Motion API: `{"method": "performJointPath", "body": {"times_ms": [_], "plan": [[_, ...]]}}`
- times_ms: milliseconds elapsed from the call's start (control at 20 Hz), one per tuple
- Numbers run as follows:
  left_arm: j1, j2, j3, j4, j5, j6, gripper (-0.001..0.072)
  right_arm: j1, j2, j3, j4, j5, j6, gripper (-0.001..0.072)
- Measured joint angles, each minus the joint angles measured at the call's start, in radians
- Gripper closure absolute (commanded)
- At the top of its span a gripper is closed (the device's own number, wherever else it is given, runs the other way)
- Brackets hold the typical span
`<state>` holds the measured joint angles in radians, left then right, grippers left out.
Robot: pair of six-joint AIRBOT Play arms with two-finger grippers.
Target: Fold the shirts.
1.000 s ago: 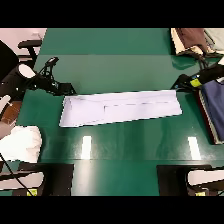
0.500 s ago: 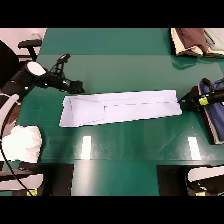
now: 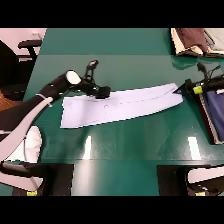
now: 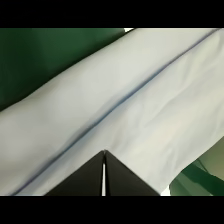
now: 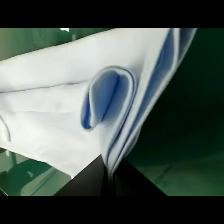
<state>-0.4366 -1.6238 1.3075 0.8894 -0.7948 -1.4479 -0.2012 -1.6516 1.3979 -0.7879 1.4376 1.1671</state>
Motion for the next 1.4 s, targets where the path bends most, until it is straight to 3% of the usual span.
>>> {"method": "performJointPath", "body": {"times_ms": [350,850,1000,1250,1300,1350,1400], "plan": [[-0.108,-0.192,0.183,-0.012,-0.004,-0.014,0.0681,0.161,0.199,0.197,0.085,0.051,0.053,0.0699],[-0.122,-0.249,0.254,-0.030,-0.025,-0.036,0.0681,0.489,0.248,0.344,0.160,-0.020,0.098,0.0700],[-0.068,-0.200,0.266,0.014,-0.072,-0.040,0.0681,0.568,0.240,0.350,0.166,-0.061,0.100,0.0699],[0.143,0.050,0.272,0.211,-0.187,-0.040,0.0680,0.771,0.160,0.353,0.183,-0.177,0.089,0.0696],[0.193,0.107,0.273,0.247,-0.204,-0.040,0.0680,0.826,0.130,0.353,0.208,-0.218,0.071,0.0623],[0.245,0.167,0.273,0.282,-0.216,-0.040,0.0679,0.879,0.095,0.354,0.240,-0.259,0.048,0.0388],[0.295,0.222,0.274,0.311,-0.228,-0.040,0.0679,0.925,0.063,0.354,0.266,-0.299,0.023,0.0221]]}}
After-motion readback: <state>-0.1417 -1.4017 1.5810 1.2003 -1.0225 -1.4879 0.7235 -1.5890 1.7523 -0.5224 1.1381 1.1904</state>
